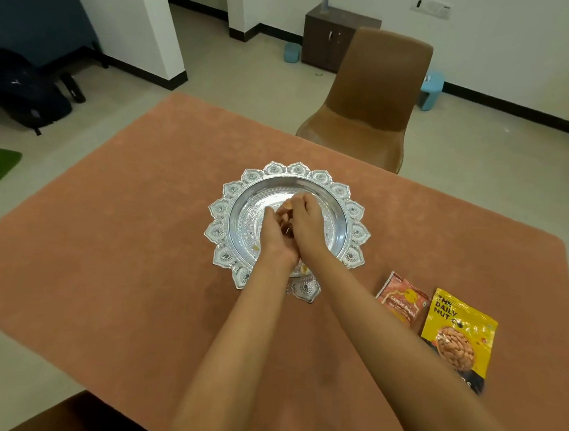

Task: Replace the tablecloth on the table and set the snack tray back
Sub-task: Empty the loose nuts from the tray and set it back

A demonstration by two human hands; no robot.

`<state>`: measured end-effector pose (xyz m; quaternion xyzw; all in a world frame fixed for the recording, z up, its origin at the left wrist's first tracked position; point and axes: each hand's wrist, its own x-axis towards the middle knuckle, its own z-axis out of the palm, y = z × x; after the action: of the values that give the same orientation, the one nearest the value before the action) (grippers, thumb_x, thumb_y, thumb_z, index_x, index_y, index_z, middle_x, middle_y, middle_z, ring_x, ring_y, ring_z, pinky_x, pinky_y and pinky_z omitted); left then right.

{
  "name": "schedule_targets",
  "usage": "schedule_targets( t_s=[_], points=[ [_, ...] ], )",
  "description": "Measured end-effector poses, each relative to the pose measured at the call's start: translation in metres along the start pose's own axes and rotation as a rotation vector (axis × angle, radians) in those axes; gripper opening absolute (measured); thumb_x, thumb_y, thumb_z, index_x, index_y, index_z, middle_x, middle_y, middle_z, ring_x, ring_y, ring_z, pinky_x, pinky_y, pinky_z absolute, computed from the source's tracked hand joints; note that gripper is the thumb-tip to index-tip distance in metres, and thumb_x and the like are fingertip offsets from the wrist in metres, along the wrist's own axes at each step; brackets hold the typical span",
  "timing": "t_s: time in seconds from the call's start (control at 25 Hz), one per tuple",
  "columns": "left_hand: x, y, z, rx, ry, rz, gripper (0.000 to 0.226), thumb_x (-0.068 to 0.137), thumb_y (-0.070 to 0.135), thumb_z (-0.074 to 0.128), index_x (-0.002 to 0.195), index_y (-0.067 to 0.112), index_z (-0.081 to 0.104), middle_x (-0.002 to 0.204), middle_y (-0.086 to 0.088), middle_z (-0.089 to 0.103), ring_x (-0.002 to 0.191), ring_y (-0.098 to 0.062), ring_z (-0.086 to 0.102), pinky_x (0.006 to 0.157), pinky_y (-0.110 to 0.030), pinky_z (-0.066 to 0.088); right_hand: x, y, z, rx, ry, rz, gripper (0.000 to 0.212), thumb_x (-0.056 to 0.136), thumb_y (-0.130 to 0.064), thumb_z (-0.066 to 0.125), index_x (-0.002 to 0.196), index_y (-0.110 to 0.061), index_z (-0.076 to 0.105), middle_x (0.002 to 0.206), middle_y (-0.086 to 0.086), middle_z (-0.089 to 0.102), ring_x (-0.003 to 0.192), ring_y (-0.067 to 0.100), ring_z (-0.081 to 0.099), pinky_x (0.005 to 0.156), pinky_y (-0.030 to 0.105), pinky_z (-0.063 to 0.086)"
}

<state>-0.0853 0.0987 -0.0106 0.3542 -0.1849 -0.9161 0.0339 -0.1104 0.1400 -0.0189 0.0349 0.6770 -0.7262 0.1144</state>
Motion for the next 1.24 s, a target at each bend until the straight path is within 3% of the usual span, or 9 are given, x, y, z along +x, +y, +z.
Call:
schedule_targets(
  t_s=[0.2,0.36,0.52,0.6,0.68,0.96,1.08,1.16,1.24],
  points=[
    [0.018,0.007,-0.011,-0.303,-0.051,-0.059,0.037,0.101,0.029,0.038,0.072,0.014,0.055,0.064,0.0,0.059,0.07,-0.012,0.057,0.076,-0.023,0.049,-0.017,-0.012,0.015,0.205,-0.048,0.032,0.024,0.083,0.005,0.037,0.079,0.002,0.061,0.072,0.012,0.059,0.063,0.016,0.051,0.055,0.025,0.041],
    [0.018,0.018,-0.01,-0.249,-0.006,-0.023,0.03,0.098,0.017,0.043,0.072,0.011,0.056,0.066,-0.002,0.061,0.062,-0.013,0.061,0.061,-0.024,0.057,-0.012,-0.015,0.003,0.167,-0.159,-0.057,0.027,0.087,0.003,0.041,0.094,0.003,0.067,0.096,0.016,0.067,0.082,0.019,0.059,0.073,0.027,0.049],
    [0.01,0.043,-0.008,-0.174,0.052,0.035,0.024,0.096,0.012,0.05,0.072,0.009,0.054,0.067,-0.003,0.055,0.059,-0.011,0.054,0.052,-0.02,0.051,0.021,-0.001,-0.033,-0.44,-0.081,-0.245,0.028,0.099,-0.013,0.04,0.12,-0.011,0.058,0.121,0.006,0.061,0.108,0.014,0.057,0.09,0.029,0.041],
    [0.008,0.057,-0.013,-0.089,0.059,0.085,0.022,0.094,0.012,0.052,0.073,0.01,0.054,0.064,-0.001,0.053,0.054,-0.01,0.051,0.046,-0.018,0.047,0.034,0.016,-0.047,-0.972,-0.338,-0.23,0.051,0.103,-0.031,0.03,0.148,-0.006,0.025,0.155,0.013,0.026,0.143,0.024,0.023,0.114,0.035,0.02],
    [0.008,0.068,-0.022,-0.046,0.058,0.119,0.023,0.097,0.015,0.048,0.075,0.011,0.053,0.062,0.001,0.05,0.048,-0.007,0.05,0.043,-0.016,0.044,0.039,0.028,-0.042,-1.271,-0.506,-0.234,0.064,0.103,-0.042,0.02,0.151,-0.005,0.002,0.159,0.013,-0.005,0.147,0.022,-0.007,0.118,0.037,-0.006],
    [0.012,0.076,-0.042,-0.15,0.008,0.127,0.024,0.1,0.016,0.044,0.078,0.01,0.052,0.063,0.001,0.051,0.051,-0.006,0.05,0.047,-0.016,0.046,0.008,0.021,-0.015,-1.084,-0.982,-0.319,0.054,0.104,-0.036,0.019,0.153,-0.016,0.01,0.16,0.003,0.004,0.147,0.015,0.004,0.119,0.033,0.004],
    [0.014,0.077,-0.038,-0.116,0.007,0.125,0.024,0.1,0.017,0.046,0.079,0.01,0.054,0.061,0.0,0.053,0.052,-0.007,0.052,0.05,-0.017,0.049,0.014,-0.005,-0.04,-1.02,-0.63,-0.224,0.042,0.1,-0.017,0.038,0.142,-0.013,0.036,0.143,0.009,0.043,0.125,0.028,0.047,0.098,0.034,0.039],
    [0.015,0.077,-0.04,-0.09,0.02,0.125,0.023,0.099,0.017,0.047,0.079,0.01,0.055,0.062,0.0,0.054,0.055,-0.008,0.052,0.05,-0.018,0.051,0.015,-0.014,-0.048,-1.338,-0.311,-0.177,0.034,0.09,-0.002,0.041,0.125,-0.004,0.043,0.12,0.017,0.05,0.111,0.035,0.051,0.082,0.038,0.043],
    [0.015,0.076,-0.044,-0.09,0.031,0.132,0.022,0.099,0.017,0.048,0.08,0.009,0.056,0.062,-0.001,0.055,0.057,-0.009,0.052,0.051,-0.019,0.051,0.003,-0.016,-0.04,-1.553,-0.284,0.037,0.035,0.089,0.002,0.04,0.124,0.0,0.039,0.122,0.02,0.048,0.11,0.037,0.052,0.082,0.042,0.044]
  ],
)
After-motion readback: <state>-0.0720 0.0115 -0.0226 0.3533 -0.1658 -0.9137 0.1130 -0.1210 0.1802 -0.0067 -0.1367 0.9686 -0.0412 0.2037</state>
